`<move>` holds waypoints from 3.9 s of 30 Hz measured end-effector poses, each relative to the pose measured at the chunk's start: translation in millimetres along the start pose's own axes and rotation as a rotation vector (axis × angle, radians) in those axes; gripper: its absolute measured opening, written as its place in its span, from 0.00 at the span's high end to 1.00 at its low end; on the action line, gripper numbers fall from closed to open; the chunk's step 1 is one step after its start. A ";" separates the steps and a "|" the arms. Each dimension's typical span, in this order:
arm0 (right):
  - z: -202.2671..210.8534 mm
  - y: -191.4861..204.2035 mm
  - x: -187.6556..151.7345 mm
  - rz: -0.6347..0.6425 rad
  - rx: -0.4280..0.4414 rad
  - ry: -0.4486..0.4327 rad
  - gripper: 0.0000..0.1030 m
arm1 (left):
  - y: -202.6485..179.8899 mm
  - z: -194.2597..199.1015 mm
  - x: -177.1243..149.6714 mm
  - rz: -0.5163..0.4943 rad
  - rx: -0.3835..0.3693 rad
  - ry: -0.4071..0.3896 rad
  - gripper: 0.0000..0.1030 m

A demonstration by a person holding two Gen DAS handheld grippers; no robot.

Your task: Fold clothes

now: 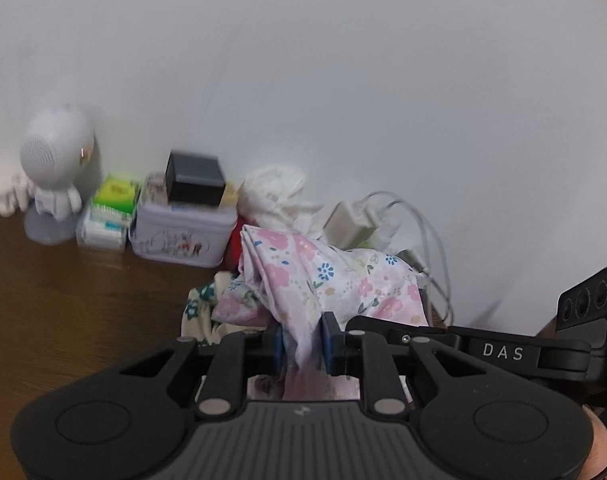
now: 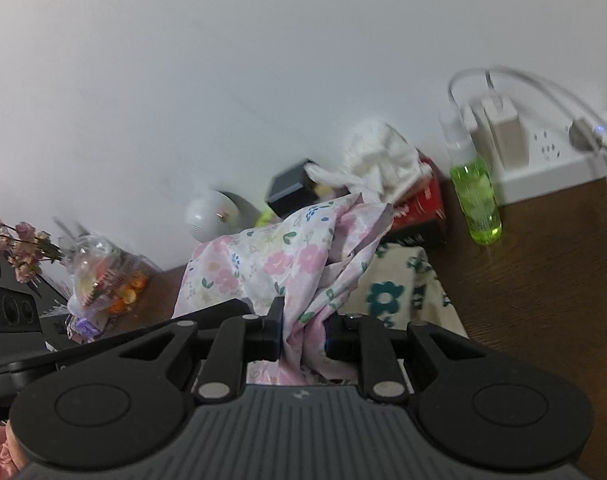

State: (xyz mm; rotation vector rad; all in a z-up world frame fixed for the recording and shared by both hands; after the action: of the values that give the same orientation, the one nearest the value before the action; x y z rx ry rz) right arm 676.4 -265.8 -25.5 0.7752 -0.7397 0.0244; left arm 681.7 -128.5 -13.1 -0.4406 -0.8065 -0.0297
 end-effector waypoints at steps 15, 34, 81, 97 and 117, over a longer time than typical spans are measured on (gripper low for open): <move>-26.9 -35.0 -8.7 -0.054 0.038 -0.035 0.81 | 19.5 -28.6 -4.5 0.045 -0.020 -0.019 0.82; -16.7 -38.3 11.5 -0.095 0.030 -0.132 0.44 | 41.1 -11.8 15.7 0.052 0.019 -0.107 0.47; -4.1 34.3 -18.2 0.400 -0.222 -0.375 0.58 | 13.2 26.3 -4.3 -0.206 0.236 -0.394 0.40; 72.6 76.7 -108.2 0.493 -0.297 -0.408 0.00 | 28.3 137.8 -87.4 -0.214 0.316 -0.510 0.00; 135.2 110.7 -219.3 0.437 -0.366 -0.318 0.00 | 18.9 228.5 -195.6 -0.263 0.363 -0.433 0.00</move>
State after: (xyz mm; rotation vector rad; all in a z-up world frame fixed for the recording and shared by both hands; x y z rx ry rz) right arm 399.9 -219.6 -26.2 0.2584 -1.1682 0.1583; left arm 391.1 -49.1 -19.1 0.0103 -1.2660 -0.0320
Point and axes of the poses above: each gripper's, at about its wrist camera, not at the fingertips, and z roughly against the way its jaws point, y to its left, x to its top, the point moved 10 cm from there along -z, roughly the way its jaws point, and after that the axes turned 4 degrees about x, right-handed, at the moved point
